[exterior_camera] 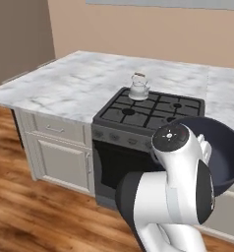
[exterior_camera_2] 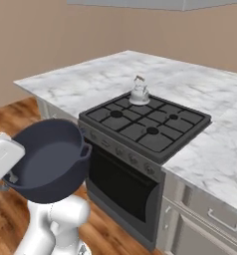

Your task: Pick the kettle from the cabinet and place it on a stove burner. Then pick the pot from the counter and place it on another stove burner. Finally, turn both burners on.

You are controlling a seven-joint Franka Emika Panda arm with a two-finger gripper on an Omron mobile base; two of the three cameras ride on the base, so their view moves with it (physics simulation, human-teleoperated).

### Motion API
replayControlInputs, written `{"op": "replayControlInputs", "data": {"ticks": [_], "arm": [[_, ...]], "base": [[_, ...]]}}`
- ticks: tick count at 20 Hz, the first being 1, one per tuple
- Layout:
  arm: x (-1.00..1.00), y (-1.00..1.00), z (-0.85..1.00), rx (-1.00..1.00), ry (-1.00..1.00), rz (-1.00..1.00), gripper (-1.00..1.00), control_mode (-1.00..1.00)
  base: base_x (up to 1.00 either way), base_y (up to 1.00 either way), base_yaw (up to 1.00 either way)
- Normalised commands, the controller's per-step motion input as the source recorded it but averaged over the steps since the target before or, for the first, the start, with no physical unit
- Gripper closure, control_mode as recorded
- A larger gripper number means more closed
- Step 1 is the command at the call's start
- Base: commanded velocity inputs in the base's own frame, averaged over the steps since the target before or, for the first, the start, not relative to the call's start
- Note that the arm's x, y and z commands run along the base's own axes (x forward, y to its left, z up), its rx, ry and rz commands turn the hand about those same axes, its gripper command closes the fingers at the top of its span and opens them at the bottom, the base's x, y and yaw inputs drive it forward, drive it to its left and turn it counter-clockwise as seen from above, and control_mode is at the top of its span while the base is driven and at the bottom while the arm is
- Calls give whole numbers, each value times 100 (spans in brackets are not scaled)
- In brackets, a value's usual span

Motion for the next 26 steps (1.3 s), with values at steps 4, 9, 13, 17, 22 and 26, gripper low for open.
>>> {"op": "replayControlInputs", "data": {"ticks": [4,9,13,17,22,26], "arm": [[0,0,0,0,0,0,100,100],[0,0,0,0,0,0,100,100],[0,0,0,0,0,0,100,100],[0,0,0,0,0,0,100,100],[0,0,0,0,0,0,100,100],[0,0,0,0,0,0,100,100]], "base": [[41,-9,-13],[38,-10,-10],[39,-12,-9],[33,-16,-8],[35,-13,-6],[34,-12,-5]]}}
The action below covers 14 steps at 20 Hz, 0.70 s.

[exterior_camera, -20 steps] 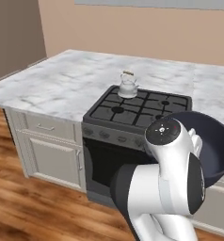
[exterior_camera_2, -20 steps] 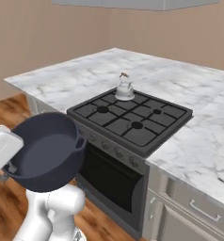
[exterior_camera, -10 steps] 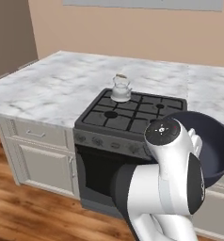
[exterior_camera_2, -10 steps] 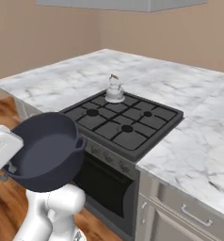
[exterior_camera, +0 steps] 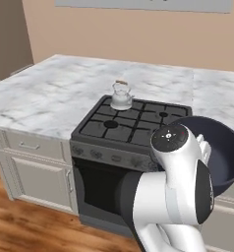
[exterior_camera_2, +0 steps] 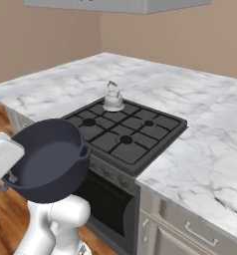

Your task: Pick the kettle from the cabinet and place it on a stove burner. Then pick the pot from the counter and place it on another stove burner. Finally, turn both burners on.

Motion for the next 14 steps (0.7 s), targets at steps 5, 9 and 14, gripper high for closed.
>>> {"op": "replayControlInputs", "data": {"ticks": [5,9,14], "arm": [[0,0,0,0,0,0,100,100],[0,0,0,0,0,0,100,100],[0,0,0,0,0,0,100,100]], "base": [[34,-14,-5],[35,-13,-4],[37,-12,-3]]}}
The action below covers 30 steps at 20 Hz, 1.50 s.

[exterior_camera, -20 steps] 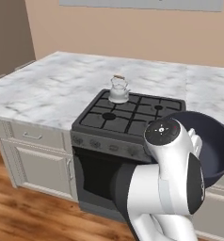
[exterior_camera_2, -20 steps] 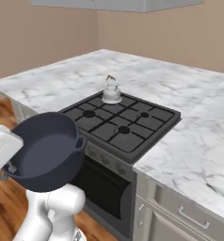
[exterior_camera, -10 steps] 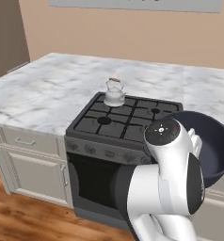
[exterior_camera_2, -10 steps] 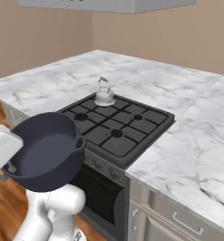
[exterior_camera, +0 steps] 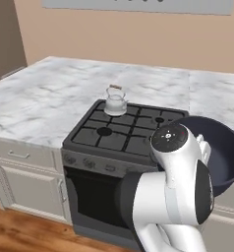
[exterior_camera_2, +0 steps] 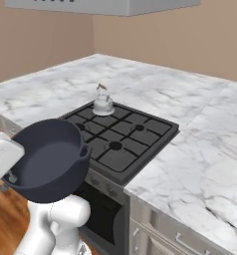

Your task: Pick the kettle from the cabinet and place it on a stove burner. Then pick the pot from the counter and place it on another stove burner. Finally, turn both burners on.

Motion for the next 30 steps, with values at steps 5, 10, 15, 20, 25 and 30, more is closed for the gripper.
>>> {"op": "replayControlInputs", "data": {"ticks": [5,10,15,20,25,30], "arm": [[0,0,0,0,0,0,100,100],[0,0,0,0,0,0,100,100],[0,0,0,0,0,0,100,100],[0,0,0,0,0,0,100,100],[0,0,0,0,0,0,100,100],[0,0,0,0,0,0,100,100]], "base": [[48,-2,-2],[51,3,-3],[44,12,-7],[25,28,-10],[7,43,-9],[12,47,-7]]}}
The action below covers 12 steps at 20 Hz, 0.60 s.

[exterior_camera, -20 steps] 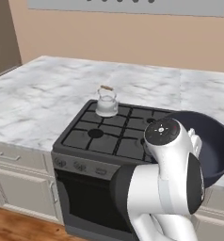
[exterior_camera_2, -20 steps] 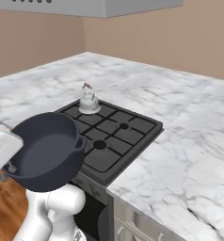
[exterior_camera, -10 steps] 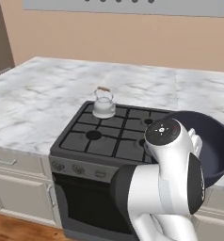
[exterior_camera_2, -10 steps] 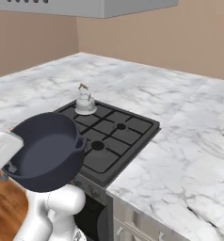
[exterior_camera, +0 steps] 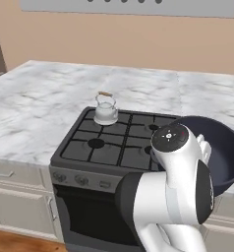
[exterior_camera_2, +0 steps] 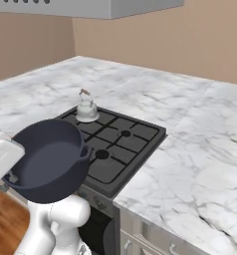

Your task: Pick the kettle from the cabinet and place it on a stove burner. Then pick the pot from the counter and place it on another stove burner. Finally, turn both burners on.

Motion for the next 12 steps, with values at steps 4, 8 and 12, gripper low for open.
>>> {"op": "replayControlInputs", "data": {"ticks": [4,8,12], "arm": [[0,0,0,0,0,0,100,100],[0,0,0,0,0,0,100,100],[0,0,0,0,0,0,100,100]], "base": [[4,56,-3],[1,56,-3],[4,57,0]]}}
